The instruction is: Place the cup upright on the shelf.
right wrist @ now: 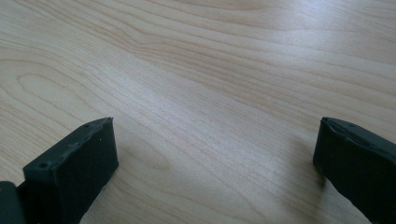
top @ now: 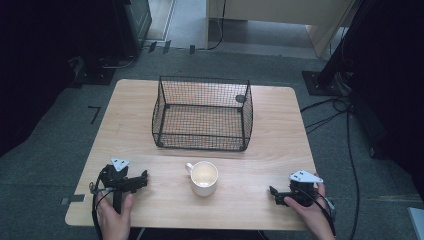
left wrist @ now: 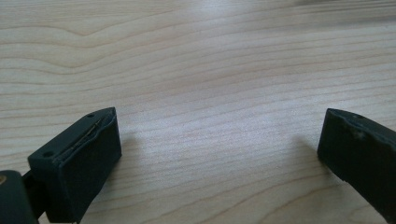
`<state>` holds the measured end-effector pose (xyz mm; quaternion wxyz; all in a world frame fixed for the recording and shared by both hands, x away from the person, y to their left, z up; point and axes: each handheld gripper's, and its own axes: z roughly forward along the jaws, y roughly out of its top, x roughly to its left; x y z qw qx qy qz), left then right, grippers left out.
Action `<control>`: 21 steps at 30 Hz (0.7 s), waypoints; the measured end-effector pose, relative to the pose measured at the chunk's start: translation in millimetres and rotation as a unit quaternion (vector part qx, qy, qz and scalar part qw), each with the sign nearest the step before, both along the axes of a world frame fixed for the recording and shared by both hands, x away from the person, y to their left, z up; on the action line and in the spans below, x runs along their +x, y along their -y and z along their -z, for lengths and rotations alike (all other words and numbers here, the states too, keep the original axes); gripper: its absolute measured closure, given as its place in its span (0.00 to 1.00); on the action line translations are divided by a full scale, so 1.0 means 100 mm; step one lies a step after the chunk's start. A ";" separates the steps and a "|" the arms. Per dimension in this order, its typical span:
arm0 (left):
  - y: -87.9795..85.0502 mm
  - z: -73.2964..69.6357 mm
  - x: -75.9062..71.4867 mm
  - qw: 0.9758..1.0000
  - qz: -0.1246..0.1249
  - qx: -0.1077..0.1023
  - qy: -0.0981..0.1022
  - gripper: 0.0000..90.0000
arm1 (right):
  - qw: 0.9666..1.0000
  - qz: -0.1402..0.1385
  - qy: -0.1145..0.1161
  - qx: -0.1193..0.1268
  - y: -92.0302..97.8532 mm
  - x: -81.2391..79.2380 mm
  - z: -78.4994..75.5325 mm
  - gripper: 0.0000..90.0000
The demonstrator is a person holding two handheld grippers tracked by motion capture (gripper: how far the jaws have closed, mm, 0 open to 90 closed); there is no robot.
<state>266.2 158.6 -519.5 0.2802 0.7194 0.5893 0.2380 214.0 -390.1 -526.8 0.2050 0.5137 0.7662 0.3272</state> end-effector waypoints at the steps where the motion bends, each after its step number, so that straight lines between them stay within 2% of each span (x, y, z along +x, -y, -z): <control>1: 0.00 0.00 0.00 1.000 -0.001 -0.001 0.000 0.00 | 1.000 0.005 0.000 0.000 -0.01 -0.01 0.00 0.00; 6: 0.00 0.00 0.00 1.000 0.000 0.000 0.000 0.00 | 1.000 0.006 0.010 0.001 -0.09 -0.03 -0.04 0.00; 11: 0.00 0.00 0.00 1.000 0.000 0.000 0.000 0.00 | 0.999 -0.002 0.028 0.018 -0.19 -0.03 -0.15 0.00; 14: 0.00 0.00 0.00 1.000 0.000 0.000 0.000 0.00 | 0.998 -0.004 0.039 0.040 -0.26 0.01 -0.23 0.00; 21: 0.00 0.00 0.00 1.000 -0.001 0.000 0.000 0.00 | 0.997 -0.037 0.052 0.047 -0.49 0.05 -0.37 0.00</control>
